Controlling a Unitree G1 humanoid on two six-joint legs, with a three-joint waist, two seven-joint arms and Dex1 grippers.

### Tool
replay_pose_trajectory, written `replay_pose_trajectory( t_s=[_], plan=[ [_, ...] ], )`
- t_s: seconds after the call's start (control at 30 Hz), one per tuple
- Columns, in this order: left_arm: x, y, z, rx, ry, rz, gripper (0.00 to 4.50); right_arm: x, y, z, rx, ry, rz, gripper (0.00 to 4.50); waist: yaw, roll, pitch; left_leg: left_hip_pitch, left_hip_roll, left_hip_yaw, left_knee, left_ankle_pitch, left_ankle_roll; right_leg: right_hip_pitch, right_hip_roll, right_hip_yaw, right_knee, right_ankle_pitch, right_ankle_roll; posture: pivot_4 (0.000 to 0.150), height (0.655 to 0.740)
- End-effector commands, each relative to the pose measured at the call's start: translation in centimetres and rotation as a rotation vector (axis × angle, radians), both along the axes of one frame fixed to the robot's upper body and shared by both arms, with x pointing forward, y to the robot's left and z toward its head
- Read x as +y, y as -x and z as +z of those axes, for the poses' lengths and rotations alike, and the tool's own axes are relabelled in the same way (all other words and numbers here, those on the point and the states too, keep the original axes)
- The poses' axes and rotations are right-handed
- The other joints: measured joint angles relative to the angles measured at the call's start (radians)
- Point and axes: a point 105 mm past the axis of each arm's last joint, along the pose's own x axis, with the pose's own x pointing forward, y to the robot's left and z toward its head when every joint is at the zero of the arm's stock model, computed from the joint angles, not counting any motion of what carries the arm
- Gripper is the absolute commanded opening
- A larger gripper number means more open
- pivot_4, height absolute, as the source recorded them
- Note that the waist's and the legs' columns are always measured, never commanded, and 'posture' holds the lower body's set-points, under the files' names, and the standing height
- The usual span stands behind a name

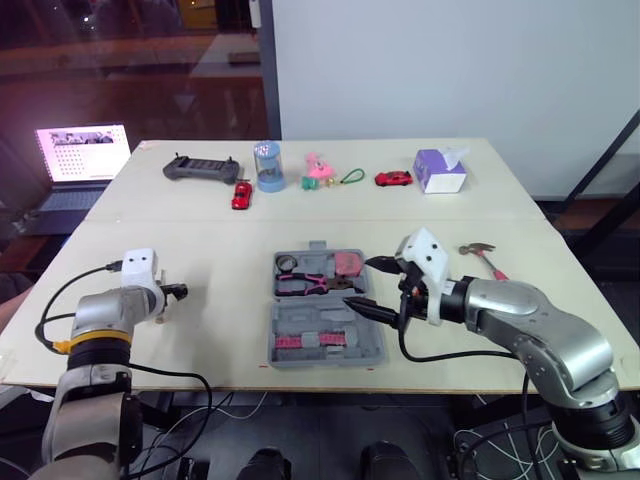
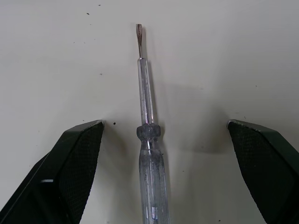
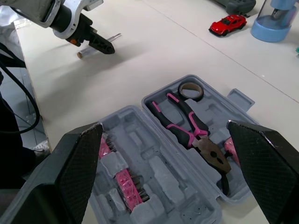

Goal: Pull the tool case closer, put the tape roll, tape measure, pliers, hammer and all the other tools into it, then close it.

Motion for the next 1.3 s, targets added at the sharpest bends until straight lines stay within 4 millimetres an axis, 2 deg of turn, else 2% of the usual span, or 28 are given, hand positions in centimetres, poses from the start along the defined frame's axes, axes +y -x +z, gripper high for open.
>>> replay_pose_trajectory(
  t_s=[0.03, 0.3, 0.33, 0.53, 0.73, 0.83, 0.9, 1.03, 1.13, 1.3],
  plan=[
    [0.2, 1.2, -2.1, 0.083, 0.012, 0.031, 3.68, 0.1, 0.0, 1.7, -0.070, -0.011, 0.007, 4.50, -0.001, 0.000, 0.000, 0.000, 0.000, 0.000, 0.000, 0.000, 0.000, 0.000, 0.000, 0.000, 0.000, 0.000, 0.000, 0.150, 0.7400],
    [-0.1, 1.9, -2.8, 0.117, 0.033, 0.049, 0.18, 0.0, -0.4, 2.0, -0.081, -0.009, -0.005, 4.50, -0.007, 0.001, 0.000, 0.001, 0.000, 0.002, -0.001, 0.000, 0.000, -0.001, 0.000, 0.002, 0.000, 0.000, 0.000, 0.150, 0.7400],
    [-0.1, 1.9, -2.8, 0.116, 0.032, 0.050, 0.03, 0.0, -0.4, 2.0, -0.082, -0.009, -0.007, 4.50, -0.007, 0.001, 0.000, 0.001, 0.000, 0.002, -0.001, 0.000, 0.000, -0.001, 0.000, 0.003, 0.000, 0.000, 0.000, 0.150, 0.7400],
    [-0.2, 1.6, -2.0, 0.074, -0.019, 0.023, 0.03, -0.1, -0.7, 2.1, -0.084, -0.010, -0.020, 4.50, -0.007, 0.001, 0.000, 0.001, 0.000, 0.006, -0.001, 0.000, 0.000, -0.003, 0.000, 0.007, 0.000, 0.000, 0.000, 0.150, 0.7400],
    [-1.5, 0.7, 1.8, -0.031, -0.196, -0.200, 0.03, -0.4, -0.7, 2.1, -0.087, -0.013, -0.054, 4.50, -0.008, 0.000, 0.000, 0.000, 0.000, 0.010, -0.002, 0.000, 0.000, -0.006, 0.000, 0.010, 0.001, 0.000, 0.000, 0.150, 0.7400],
    [-3.9, 0.6, 5.3, -0.088, -0.274, -0.437, 0.03, -1.2, -0.5, 1.9, -0.087, -0.006, -0.090, 4.50, -0.007, -0.003, 0.002, -0.003, 0.000, 0.012, -0.002, 0.000, 0.000, -0.011, 0.001, 0.013, 0.003, 0.000, 0.000, 0.150, 0.7400],
    [-5.2, 0.9, 6.4, -0.095, -0.302, -0.569, 0.03, -1.5, -0.4, 1.8, -0.087, -0.001, -0.107, 4.50, -0.004, -0.005, 0.003, -0.004, 0.001, 0.013, -0.002, 0.000, 0.000, -0.012, 0.001, 0.013, 0.003, 0.000, 0.000, 0.150, 0.7400],
    [-9.5, 1.7, 8.7, -0.067, -0.331, -0.957, 0.03, -2.2, -0.2, 1.5, -0.091, 0.012, -0.149, 4.50, 0.002, -0.005, 0.003, -0.003, 0.001, 0.015, -0.002, -0.001, 0.002, -0.012, 0.001, 0.015, 0.002, 0.000, 0.000, 0.150, 0.7400],
    [-12.4, 2.5, 9.6, -0.003, -0.237, -1.180, 0.03, -2.5, -0.1, 1.3, -0.099, 0.017, -0.174, 4.50, 0.006, -0.005, 0.003, -0.003, 0.001, 0.015, -0.002, -0.002, 0.003, -0.012, 0.001, 0.015, 0.002, 0.000, 0.000, 0.150, 0.7400],
    [-14.7, 2.7, 9.4, 0.146, -0.196, -1.402, 0.03, -2.5, 0.3, 0.6, -0.098, 0.027, -0.189, 4.50, -0.004, -0.005, 0.004, -0.003, 0.002, 0.017, -0.001, -0.005, 0.010, -0.012, 0.003, 0.016, 0.002, 0.000, 0.000, 0.150, 0.7400]
  ],
)
